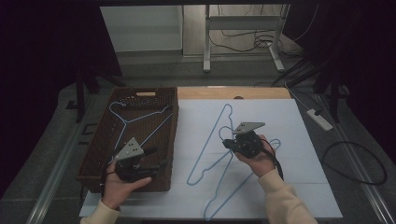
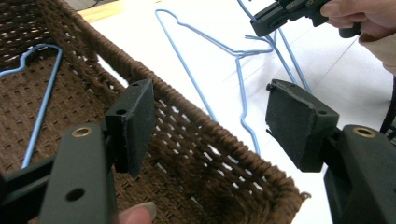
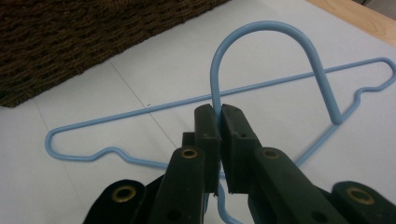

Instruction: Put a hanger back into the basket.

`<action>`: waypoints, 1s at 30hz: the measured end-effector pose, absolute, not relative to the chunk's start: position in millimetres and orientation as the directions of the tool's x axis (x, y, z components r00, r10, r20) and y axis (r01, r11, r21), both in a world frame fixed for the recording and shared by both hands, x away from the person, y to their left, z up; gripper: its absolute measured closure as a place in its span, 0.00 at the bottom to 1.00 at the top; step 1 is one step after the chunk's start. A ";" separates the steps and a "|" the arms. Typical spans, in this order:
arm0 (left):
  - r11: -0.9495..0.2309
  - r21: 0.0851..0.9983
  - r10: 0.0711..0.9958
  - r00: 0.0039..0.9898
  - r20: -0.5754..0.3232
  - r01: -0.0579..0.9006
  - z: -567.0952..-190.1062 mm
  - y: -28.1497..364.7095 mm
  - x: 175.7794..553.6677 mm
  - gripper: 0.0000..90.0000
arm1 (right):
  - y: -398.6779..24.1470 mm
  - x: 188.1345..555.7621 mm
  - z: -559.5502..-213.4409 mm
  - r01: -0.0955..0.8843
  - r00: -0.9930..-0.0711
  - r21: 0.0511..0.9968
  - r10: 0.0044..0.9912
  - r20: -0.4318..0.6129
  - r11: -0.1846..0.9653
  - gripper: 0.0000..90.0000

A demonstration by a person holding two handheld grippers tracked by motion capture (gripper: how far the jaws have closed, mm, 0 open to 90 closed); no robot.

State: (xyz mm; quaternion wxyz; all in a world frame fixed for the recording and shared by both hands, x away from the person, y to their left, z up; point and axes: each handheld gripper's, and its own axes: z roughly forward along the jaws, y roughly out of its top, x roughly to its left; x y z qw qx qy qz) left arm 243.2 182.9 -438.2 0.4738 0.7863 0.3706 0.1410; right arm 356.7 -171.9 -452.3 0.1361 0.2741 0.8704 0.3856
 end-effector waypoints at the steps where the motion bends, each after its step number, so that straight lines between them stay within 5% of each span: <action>1: -0.279 0.848 0.714 0.688 -0.130 0.450 -438.1 180.5 243.3 0.37 | -172.5 356.4 -452.1 0.372 -0.812 0.749 0.583 -0.024 0.549 0.96; 30: -0.343 0.830 0.630 0.763 -0.144 0.440 -437.7 125.8 255.5 0.36 | -176.7 351.3 -446.8 0.354 -0.813 0.770 0.582 -0.028 0.531 0.96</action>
